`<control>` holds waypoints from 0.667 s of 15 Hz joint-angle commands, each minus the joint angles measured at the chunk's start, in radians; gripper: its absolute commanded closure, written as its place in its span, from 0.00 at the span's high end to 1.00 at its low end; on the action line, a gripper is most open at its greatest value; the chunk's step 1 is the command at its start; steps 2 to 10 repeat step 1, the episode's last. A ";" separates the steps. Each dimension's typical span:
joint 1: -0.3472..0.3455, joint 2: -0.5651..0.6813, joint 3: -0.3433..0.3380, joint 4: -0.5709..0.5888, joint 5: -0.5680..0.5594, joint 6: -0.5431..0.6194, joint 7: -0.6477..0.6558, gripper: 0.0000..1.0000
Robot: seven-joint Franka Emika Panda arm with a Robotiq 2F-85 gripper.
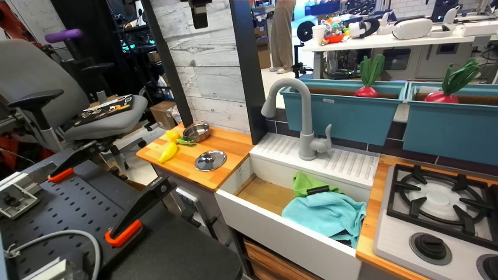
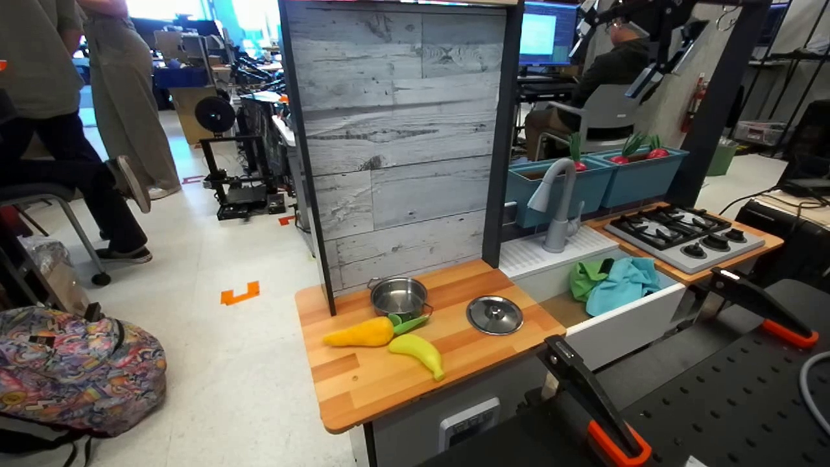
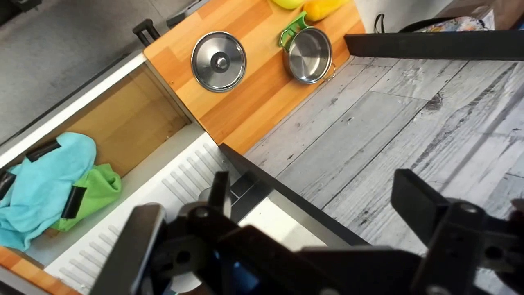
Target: Turn the tap nozzle to the left
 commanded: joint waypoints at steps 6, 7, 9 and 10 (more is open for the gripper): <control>0.044 0.008 -0.045 0.005 0.004 -0.004 -0.002 1.00; 0.044 0.008 -0.045 0.005 0.004 -0.004 -0.002 1.00; 0.044 0.008 -0.045 0.005 0.004 -0.004 -0.002 1.00; 0.044 0.008 -0.045 0.005 0.004 -0.004 -0.002 1.00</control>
